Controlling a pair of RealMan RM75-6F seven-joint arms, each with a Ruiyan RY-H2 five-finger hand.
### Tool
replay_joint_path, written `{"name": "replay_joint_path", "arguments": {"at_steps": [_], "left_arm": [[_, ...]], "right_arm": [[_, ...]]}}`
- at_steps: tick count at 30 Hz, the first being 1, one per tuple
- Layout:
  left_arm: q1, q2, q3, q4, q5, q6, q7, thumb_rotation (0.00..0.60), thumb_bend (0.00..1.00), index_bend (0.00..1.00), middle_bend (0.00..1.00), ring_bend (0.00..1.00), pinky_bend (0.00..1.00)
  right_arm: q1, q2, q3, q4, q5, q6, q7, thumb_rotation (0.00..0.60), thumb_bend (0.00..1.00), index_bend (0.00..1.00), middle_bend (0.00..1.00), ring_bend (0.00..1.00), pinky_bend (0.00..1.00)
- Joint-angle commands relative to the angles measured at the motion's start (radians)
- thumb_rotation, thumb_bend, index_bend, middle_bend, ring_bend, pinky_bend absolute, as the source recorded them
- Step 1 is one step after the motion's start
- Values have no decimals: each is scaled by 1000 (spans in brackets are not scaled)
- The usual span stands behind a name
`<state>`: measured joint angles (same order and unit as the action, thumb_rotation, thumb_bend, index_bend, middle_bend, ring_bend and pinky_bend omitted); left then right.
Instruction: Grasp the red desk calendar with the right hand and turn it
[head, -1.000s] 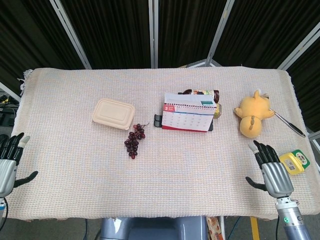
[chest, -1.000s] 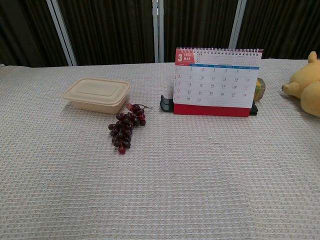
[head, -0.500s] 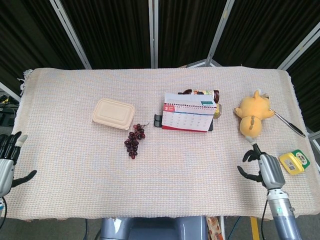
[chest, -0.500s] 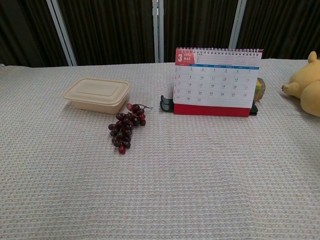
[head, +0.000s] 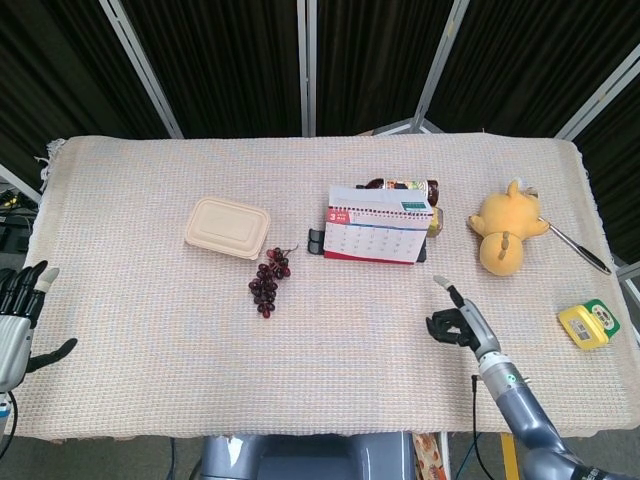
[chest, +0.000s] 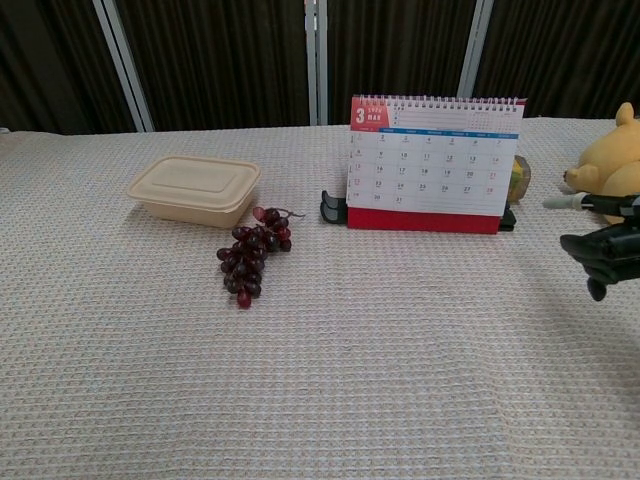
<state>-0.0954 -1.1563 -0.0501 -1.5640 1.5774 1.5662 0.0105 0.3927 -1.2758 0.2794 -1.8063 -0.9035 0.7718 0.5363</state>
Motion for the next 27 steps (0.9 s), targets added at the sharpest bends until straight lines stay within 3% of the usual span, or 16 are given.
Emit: {"name": "replay_joint_path", "arguments": {"at_steps": [1, 6, 27], "left_arm": [[0, 1, 0, -1, 3, 3, 0, 600, 122, 0, 0, 0, 0], [-1, 2, 2, -5, 2, -2, 5, 600, 122, 0, 0, 0, 0], [-11, -5, 0, 2, -7, -19, 6, 600, 122, 0, 0, 0, 0]], "right_arm": [[48, -24, 32, 43, 71, -81, 48, 600, 431, 26, 796, 756, 616], [101, -69, 39, 121, 149, -150, 54, 600, 432, 26, 796, 756, 616], [187, -164, 65, 242, 253, -153, -9, 600, 432, 16, 789, 754, 615]]}}
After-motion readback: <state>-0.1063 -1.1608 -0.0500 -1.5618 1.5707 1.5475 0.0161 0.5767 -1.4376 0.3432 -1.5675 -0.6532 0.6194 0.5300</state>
